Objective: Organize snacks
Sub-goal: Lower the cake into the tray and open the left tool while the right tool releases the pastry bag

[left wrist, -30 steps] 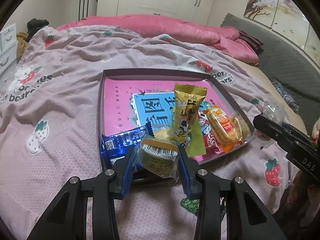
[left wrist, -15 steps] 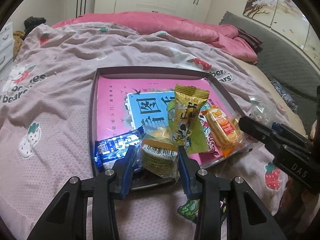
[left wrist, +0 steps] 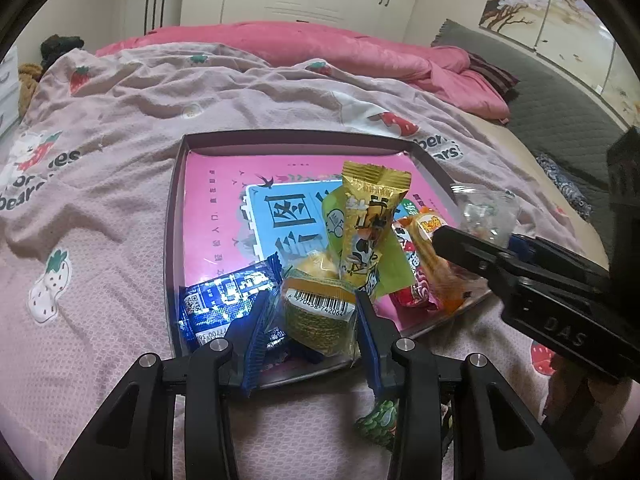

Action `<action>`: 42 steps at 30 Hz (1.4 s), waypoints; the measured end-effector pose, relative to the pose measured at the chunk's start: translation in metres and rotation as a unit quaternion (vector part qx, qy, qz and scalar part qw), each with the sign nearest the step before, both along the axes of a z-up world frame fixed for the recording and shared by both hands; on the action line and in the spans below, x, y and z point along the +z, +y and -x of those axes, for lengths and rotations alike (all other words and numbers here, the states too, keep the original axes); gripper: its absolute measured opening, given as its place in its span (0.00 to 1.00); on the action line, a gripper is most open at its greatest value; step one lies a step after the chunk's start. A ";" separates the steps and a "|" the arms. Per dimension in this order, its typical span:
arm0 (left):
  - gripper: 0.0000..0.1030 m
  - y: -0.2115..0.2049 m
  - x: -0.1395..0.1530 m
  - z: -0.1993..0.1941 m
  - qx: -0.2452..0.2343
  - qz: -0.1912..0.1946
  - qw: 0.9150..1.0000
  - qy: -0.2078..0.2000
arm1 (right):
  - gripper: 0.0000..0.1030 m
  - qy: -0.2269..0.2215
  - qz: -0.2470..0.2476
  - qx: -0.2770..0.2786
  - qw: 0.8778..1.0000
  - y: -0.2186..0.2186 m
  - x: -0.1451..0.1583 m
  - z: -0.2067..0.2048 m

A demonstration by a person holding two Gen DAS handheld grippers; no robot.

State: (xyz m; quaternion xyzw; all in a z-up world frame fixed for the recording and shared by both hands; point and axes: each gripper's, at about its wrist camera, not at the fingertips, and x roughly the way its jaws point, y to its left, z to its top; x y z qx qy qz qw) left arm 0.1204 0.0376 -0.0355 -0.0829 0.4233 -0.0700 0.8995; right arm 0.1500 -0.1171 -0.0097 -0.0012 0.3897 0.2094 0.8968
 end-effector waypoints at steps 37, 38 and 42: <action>0.41 0.004 0.001 0.003 -0.001 0.008 1.000 0.004 | 0.41 0.008 0.009 -0.015 1.000 0.002 -0.003 -0.006; 0.41 0.004 0.001 0.003 -0.001 0.008 1.000 0.004 | 0.41 0.008 0.009 -0.015 1.000 0.002 -0.002 -0.005; 0.41 0.004 0.000 0.003 -0.001 0.009 1.000 0.004 | 0.41 0.007 0.008 -0.017 1.000 0.000 -0.002 -0.004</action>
